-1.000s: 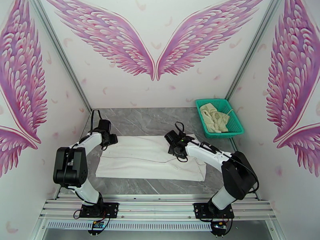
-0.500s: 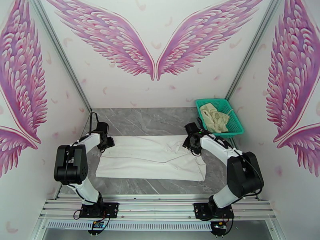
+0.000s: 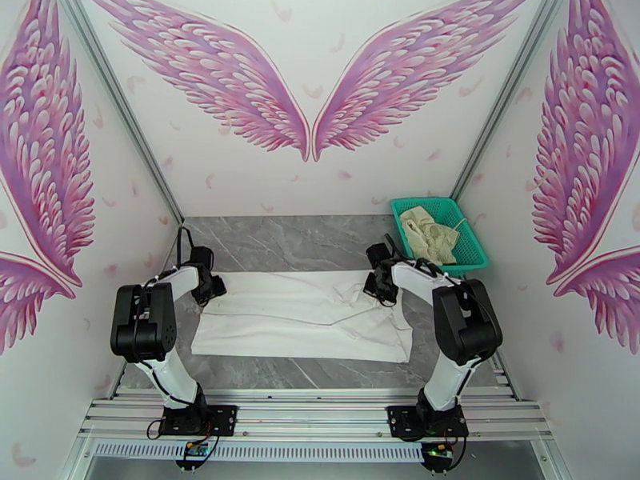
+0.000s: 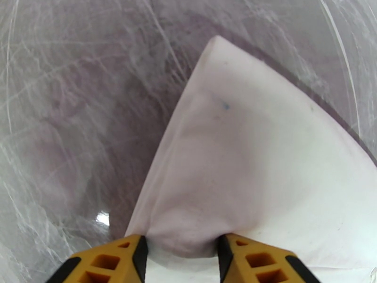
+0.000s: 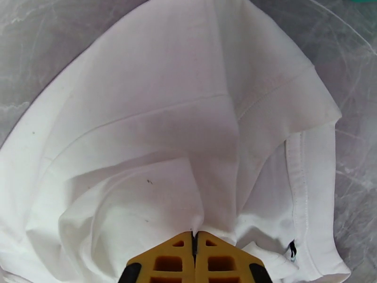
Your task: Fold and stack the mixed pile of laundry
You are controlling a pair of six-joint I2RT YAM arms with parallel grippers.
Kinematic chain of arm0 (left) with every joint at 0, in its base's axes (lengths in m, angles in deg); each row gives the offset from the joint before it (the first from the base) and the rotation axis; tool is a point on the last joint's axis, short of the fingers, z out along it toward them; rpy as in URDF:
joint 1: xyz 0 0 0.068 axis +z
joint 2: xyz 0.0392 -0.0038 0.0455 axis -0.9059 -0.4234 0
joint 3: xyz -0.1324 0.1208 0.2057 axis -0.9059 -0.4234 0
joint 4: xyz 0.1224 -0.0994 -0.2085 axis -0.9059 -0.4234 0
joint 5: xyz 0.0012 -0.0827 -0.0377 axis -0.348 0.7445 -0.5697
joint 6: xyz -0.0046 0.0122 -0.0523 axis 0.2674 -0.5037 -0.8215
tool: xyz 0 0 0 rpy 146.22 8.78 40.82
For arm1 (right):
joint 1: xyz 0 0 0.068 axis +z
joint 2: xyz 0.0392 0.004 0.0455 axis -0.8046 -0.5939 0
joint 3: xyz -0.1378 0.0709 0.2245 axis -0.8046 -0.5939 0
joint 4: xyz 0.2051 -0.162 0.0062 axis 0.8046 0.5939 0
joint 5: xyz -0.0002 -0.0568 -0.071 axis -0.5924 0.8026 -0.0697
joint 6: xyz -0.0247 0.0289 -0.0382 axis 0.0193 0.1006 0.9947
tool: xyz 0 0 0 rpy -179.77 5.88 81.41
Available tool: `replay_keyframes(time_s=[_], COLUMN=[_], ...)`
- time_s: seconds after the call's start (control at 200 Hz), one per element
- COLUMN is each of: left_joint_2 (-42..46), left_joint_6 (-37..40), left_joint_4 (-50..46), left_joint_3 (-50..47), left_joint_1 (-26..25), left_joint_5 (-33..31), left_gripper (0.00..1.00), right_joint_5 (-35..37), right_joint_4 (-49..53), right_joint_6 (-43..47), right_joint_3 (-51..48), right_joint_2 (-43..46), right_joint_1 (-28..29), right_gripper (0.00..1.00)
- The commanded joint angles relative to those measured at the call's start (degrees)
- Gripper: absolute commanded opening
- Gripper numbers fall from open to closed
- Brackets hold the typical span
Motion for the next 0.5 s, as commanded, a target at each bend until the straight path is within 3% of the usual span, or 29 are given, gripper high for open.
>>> replay_keyframes(time_s=[0.0, 0.155, 0.395, 0.47, 0.495], left_joint_2=[-1.3, -1.7, -1.9, -1.9, -1.8], left_joint_6=[-0.2, -0.4, -0.1, 0.0, 0.1], left_joint_4=[0.4, 0.2, -0.3, -0.6, -0.6], left_joint_3=[1.1, 1.7, 2.5, 2.7, 2.7], left_joint_1=[0.5, 0.7, 1.3, 1.7, 1.8], left_joint_5=[1.0, 1.3, 1.2, 1.3, 1.3], left_gripper=[0.46, 0.46, 0.46, 0.46, 0.46], right_joint_5=[1.0, 2.9, 1.2, 0.1, 0.1], right_joint_4=[1.3, 2.6, -2.4, -4.0, -4.0], right_joint_6=[5.8, 9.5, 6.4, 4.8, 4.3], right_joint_3=[-0.6, -3.7, -17.4, -21.6, -22.5], right_joint_2=[6.2, 11.8, 20.3, 22.9, 23.6], right_joint_1=[0.7, 2.5, 3.6, 3.6, 3.6], right_gripper=[0.00, 0.00, 0.05, 0.18, 0.28])
